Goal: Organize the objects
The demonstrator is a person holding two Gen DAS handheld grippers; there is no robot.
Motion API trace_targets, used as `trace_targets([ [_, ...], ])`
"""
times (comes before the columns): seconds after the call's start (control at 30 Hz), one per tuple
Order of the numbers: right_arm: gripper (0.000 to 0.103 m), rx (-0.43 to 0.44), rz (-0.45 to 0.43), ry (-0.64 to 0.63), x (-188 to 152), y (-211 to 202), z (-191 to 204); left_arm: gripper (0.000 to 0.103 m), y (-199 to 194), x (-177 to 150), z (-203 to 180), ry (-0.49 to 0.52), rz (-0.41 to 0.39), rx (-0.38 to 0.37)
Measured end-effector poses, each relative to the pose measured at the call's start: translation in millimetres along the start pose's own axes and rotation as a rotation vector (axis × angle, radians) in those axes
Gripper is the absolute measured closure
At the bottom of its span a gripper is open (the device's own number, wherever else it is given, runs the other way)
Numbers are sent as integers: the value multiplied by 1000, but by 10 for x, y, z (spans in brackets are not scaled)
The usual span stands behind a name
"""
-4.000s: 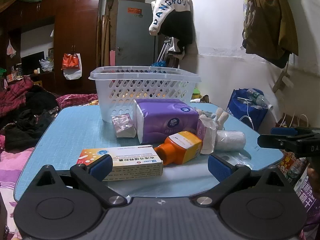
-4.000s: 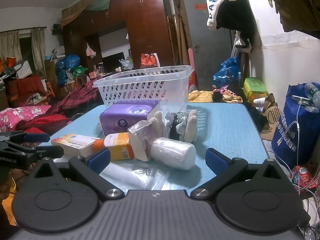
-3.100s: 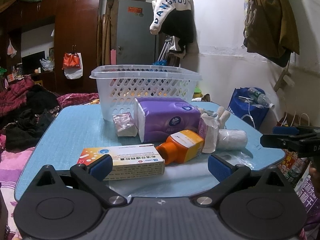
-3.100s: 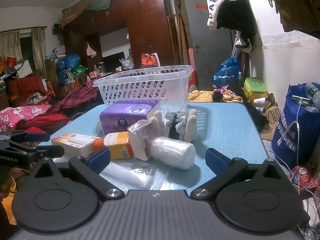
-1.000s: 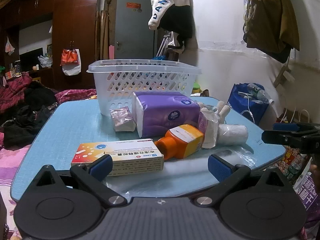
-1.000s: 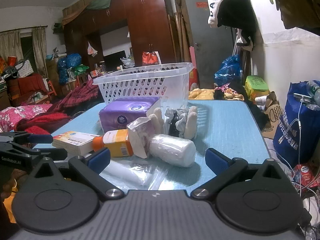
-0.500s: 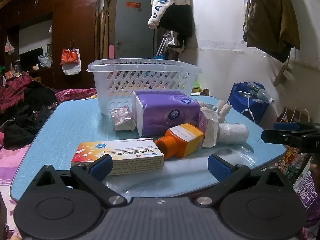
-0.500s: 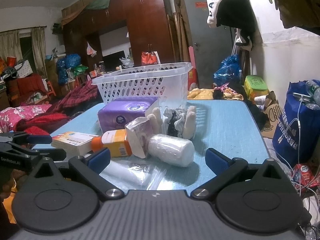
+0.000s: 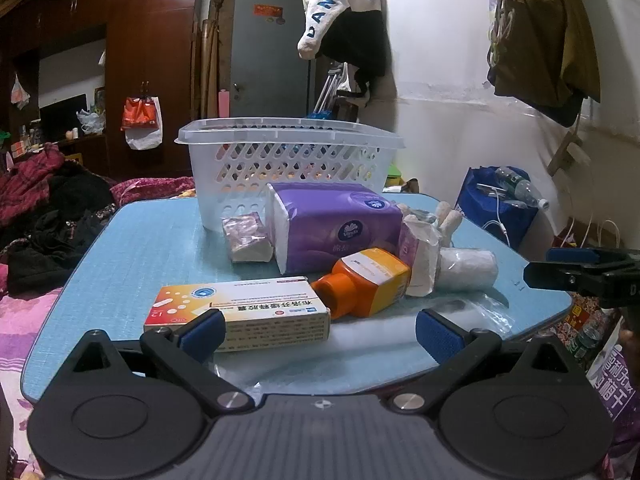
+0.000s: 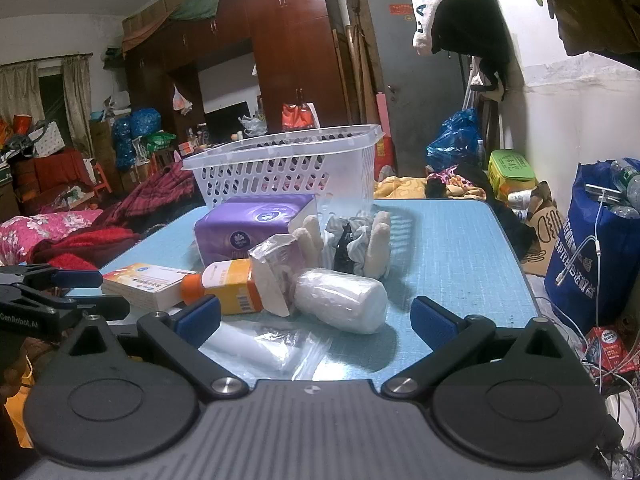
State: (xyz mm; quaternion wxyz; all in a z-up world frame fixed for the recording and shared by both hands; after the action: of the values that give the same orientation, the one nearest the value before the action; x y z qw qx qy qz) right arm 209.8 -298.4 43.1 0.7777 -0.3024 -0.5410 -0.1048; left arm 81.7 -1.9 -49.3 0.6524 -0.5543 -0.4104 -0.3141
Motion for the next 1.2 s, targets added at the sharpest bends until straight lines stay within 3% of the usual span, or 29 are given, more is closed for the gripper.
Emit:
trace_targets([
  [0.6, 0, 0, 1, 4, -2, -2, -29, 1, -3, 17, 43, -9, -13, 2],
  [0.8, 0, 2, -2, 5, 2, -12, -32, 1, -25, 53, 10, 15, -60, 11],
  [0.9, 0, 9, -18, -4, 6, -8, -30, 0, 14, 86, -55, 70, -104, 59],
  [1.0, 0, 13, -37, -20, 4, -3, -28, 0, 123, 75, -103, 112, -95, 103],
  [1.13, 0, 15, -53, -28, 6, 13, -43, 0, 189, 81, -133, 82, -74, 42],
  [1.2, 0, 13, -52, -29, 2, 27, -57, 0, 195, 91, -122, 78, -75, 52],
])
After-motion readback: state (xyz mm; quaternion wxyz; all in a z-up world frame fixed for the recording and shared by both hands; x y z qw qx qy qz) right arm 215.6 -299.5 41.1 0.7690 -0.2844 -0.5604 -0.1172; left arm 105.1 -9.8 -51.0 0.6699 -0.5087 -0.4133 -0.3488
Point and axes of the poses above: each gripper's, at about its wrist camera, not at the fingertips, and y roughly the way its jaws point, z to its left, x to its top, the point moved 8 cm from there along y, roughly the way its jaws point, and after that the axes turned 11 degrees about x, right-handed, at the moved point
